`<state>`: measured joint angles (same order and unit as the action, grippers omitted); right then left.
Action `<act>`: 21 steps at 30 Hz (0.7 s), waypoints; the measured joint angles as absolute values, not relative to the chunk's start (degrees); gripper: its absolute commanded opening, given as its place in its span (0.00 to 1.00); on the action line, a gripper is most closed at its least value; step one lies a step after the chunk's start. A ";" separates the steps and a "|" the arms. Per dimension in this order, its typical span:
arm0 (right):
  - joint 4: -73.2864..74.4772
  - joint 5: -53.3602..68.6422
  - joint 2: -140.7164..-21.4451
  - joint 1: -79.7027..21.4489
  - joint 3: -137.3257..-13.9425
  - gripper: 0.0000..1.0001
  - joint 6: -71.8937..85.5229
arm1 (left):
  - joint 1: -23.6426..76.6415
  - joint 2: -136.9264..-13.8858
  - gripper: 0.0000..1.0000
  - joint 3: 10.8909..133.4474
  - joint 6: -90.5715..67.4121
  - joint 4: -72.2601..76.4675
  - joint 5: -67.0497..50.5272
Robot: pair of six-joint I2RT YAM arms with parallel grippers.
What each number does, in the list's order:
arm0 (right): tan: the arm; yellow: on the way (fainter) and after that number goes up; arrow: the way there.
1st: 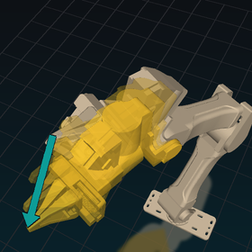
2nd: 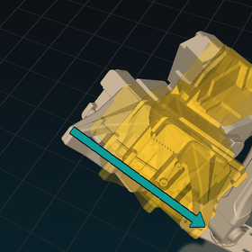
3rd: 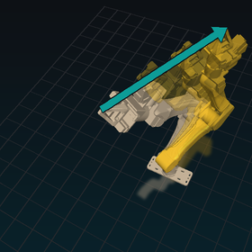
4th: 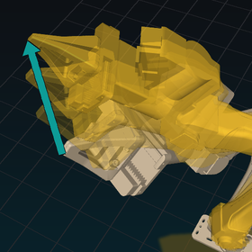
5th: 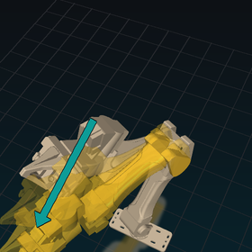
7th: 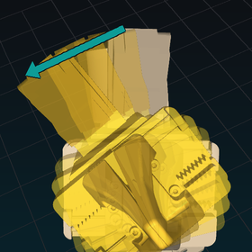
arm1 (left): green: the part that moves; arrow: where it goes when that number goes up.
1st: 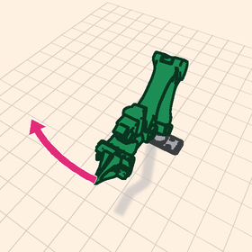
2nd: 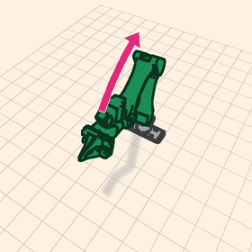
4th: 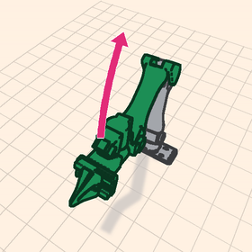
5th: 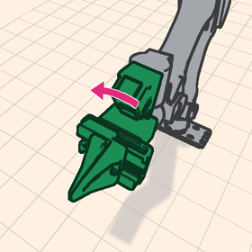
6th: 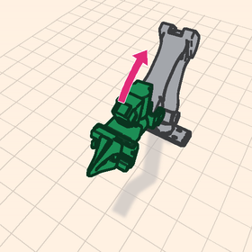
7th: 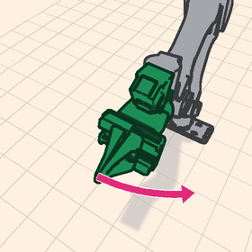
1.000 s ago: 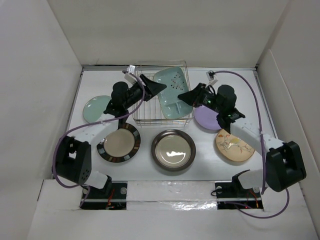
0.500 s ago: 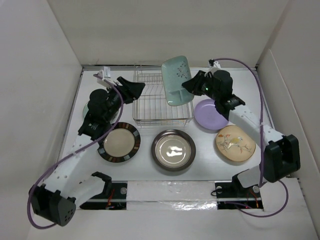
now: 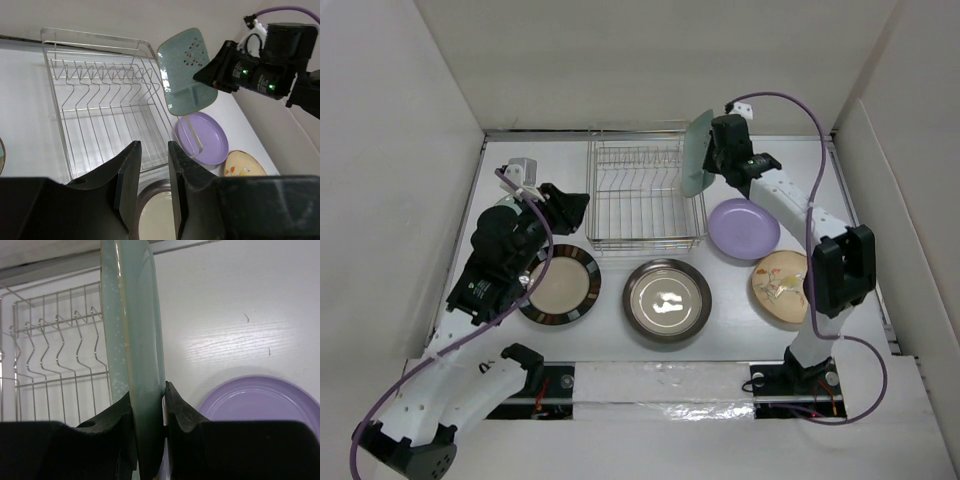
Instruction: Load the plates into the dish rack
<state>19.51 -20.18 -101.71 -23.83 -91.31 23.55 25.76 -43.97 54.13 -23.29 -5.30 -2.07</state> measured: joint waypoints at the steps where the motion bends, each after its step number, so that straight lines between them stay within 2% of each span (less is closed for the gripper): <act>1: 20.25 -21.17 -102.69 -24.10 -92.18 0.00 23.35 | 26.46 -43.59 0.26 54.13 -22.90 -5.39 -1.43; 9: 25.47 -26.00 -107.74 -26.06 -98.15 0.00 21.08 | 28.49 -42.09 0.31 51.33 -21.26 -4.62 0.38; 21: 32.53 -31.97 -120.75 -27.53 -119.85 0.00 14.02 | 28.49 -42.02 0.32 49.12 -20.82 -3.79 -1.48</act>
<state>32.53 -31.97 -120.75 -27.53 -119.85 14.02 28.49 -42.02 49.12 -20.82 -3.79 -1.48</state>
